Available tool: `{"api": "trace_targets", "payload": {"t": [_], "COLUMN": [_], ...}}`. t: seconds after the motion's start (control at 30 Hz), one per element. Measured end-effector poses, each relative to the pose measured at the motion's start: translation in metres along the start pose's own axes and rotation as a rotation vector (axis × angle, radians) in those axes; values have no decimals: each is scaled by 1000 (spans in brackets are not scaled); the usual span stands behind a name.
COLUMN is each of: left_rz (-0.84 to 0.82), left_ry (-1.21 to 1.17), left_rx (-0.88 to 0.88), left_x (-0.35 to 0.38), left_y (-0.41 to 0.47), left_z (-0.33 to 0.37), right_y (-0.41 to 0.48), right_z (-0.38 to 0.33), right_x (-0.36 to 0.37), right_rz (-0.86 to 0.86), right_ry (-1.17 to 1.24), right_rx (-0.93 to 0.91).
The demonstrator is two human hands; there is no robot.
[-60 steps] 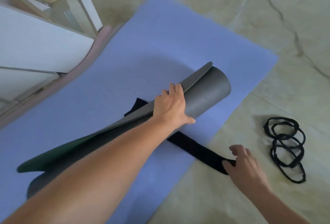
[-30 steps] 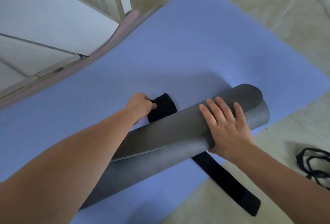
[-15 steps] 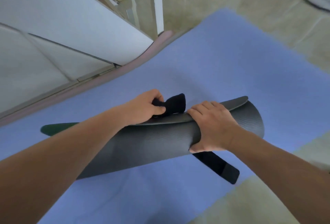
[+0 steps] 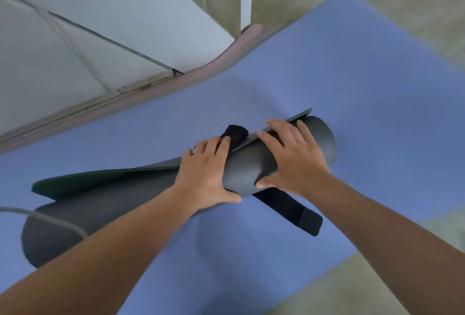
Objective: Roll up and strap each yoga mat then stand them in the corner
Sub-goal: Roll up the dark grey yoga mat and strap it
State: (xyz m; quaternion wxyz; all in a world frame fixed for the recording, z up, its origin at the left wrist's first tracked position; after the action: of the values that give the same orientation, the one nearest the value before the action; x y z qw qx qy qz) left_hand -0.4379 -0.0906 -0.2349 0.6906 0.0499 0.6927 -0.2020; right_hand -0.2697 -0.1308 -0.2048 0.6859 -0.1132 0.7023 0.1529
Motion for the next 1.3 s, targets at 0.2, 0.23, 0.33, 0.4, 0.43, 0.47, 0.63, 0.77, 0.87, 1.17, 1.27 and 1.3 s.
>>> {"api": "trace_targets", "payload": {"t": [0.2,0.23,0.33,0.4,0.43,0.47,0.63,0.77,0.87,1.17,1.27,1.3], "left_rz": [-119,-139,-172,-176,-178,-180,-153,-165,-137,-99,-114,-103], "left_ry": [-126,-126,-139,-140,-134,-122,-16,71,40,-172,-171,-167], "left_rx": [-28,-39,-62,-63,-68,-74,-61,-8,16,-114,-128,-128], "left_x": [-4,-3,-4,-6,-7,-7,-5,-5,-10,-59,-42,-32], "left_y": [23,25,26,26,25,24,20,17,13,48,47,44], "left_z": [-17,-18,-18,-17,-18,-18,-18,-16,-15,-50,-47,-43], "right_y": [-96,-113,-125,-122,-122,-123,-116,-97,-98,-134,-126,-120], "right_z": [24,28,29,26,23,19,-16,-68,-96,-138,-153,-151], "right_x": [69,84,101,105,110,111,79,62,65,77,67,59], "right_rz": [-252,-399,-460,-467,-471,-450,-212,-250,-425,-318,-293,-245], "right_ry": [250,327,428,474,512,552,962,1202,1242,1470,1542,1518], "right_rx": [271,394,659,779,812,832,753,579,478,604,542,517]}}
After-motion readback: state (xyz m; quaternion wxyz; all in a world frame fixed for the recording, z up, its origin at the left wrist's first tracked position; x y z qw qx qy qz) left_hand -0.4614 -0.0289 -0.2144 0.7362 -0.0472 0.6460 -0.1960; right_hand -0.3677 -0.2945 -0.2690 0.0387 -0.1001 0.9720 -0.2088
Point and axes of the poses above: each hand's wrist, its own y-axis towards the middle knuckle, its own x-axis out of the palm, z = x × y, the point moved 6 cm from there along y, towards the middle knuckle, and after that the axes turned 12 degrees about -x, right-handed, at the moved point
